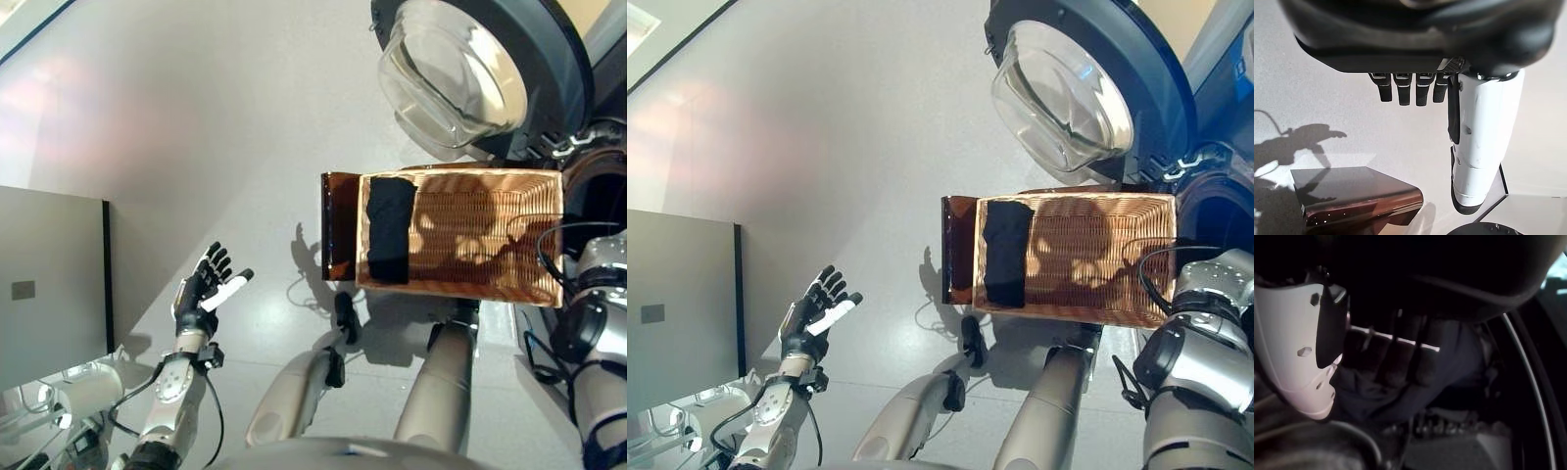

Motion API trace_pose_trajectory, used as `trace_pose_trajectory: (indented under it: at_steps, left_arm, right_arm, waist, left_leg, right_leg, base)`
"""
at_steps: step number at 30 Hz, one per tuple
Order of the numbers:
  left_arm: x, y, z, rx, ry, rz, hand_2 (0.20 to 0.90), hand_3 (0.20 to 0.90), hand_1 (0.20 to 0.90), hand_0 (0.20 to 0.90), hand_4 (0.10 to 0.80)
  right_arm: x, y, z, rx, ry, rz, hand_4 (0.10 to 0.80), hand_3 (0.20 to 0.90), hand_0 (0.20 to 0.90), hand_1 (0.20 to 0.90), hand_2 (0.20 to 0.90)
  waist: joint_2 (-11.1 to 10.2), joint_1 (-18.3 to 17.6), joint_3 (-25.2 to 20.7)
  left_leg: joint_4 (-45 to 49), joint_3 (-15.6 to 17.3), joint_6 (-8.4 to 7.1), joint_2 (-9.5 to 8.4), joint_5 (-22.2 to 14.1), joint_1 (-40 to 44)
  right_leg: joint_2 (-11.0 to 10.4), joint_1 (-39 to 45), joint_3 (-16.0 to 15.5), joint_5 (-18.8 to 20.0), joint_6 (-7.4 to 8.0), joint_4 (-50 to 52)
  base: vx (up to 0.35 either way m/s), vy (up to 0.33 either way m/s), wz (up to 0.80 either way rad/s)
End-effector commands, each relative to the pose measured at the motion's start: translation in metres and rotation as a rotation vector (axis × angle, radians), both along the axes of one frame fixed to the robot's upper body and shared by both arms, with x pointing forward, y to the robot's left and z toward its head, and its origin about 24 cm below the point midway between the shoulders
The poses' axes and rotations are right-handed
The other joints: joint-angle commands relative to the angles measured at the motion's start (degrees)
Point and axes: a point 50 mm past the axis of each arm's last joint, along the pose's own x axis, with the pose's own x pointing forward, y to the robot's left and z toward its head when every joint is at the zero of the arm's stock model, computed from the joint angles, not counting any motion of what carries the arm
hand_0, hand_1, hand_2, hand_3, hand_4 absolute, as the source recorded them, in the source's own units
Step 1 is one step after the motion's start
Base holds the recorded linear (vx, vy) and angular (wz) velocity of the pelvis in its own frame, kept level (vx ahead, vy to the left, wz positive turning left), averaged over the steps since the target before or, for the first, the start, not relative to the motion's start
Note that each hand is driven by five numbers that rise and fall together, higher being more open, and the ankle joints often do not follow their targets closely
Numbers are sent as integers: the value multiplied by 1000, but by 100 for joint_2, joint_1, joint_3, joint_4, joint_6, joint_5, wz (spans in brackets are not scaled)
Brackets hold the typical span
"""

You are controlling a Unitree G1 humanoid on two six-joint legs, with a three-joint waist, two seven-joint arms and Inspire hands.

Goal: Pick up the clothes and place them into the washing machine

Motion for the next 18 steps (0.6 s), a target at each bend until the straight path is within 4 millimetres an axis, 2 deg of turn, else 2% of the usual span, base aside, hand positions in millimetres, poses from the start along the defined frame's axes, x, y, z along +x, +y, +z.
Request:
trace_pose_trajectory:
  at_steps: [1, 6, 9, 10, 11, 18]
  left_arm:
    - [-15, 36, 14, 71, -62, 124, 900, 900, 900, 900, 800]
    - [-15, 39, 15, 71, -75, 143, 900, 900, 900, 900, 800]
    - [-16, 40, 16, 71, -81, 146, 900, 900, 900, 900, 800]
    - [-16, 40, 16, 73, -81, 147, 900, 900, 900, 900, 800]
    - [-15, 40, 17, 76, -82, 145, 900, 900, 900, 900, 800]
    - [-15, 39, 16, 72, -77, 135, 900, 900, 900, 900, 800]
  right_arm:
    - [-43, -30, 58, -275, -19, -223, 300, 200, 200, 200, 200]
    - [-51, -33, 43, -222, 24, -257, 300, 200, 200, 200, 200]
    - [-48, -31, 39, -227, 50, -236, 300, 200, 200, 200, 200]
    - [-46, -30, 37, -230, 57, -225, 498, 477, 477, 477, 477]
    - [-44, -28, 34, -221, 60, -214, 800, 900, 900, 900, 900]
    - [-31, -19, 20, -212, 72, -141, 800, 900, 900, 900, 900]
  waist:
    - [-63, -160, -372]
    - [-38, -194, -380]
    - [-18, -180, -384]
    - [-19, -181, -379]
    - [-21, -180, -376]
    - [-87, -182, -362]
  left_leg:
    - [410, -204, -582, 399, -162, -328]
    - [515, -175, -562, 401, -220, -387]
    - [550, -162, -556, 398, -241, -402]
    - [565, -165, -552, 404, -248, -412]
    - [577, -161, -550, 402, -256, -414]
    - [626, -139, -556, 435, -252, -433]
  right_leg:
    - [20, 136, 451, 764, 13, -144]
    - [19, 85, 497, 765, 1, -109]
    - [25, 60, 512, 773, 0, -97]
    - [30, 55, 522, 777, -3, -95]
    - [37, 53, 525, 776, -6, -92]
    - [62, 69, 517, 774, -20, -84]
  base:
    - [0, 0, 0]
    - [4, 2, -2]
    - [5, 15, -4]
    - [3, -2, -4]
    - [-3, -3, -4]
    - [0, -4, -2]
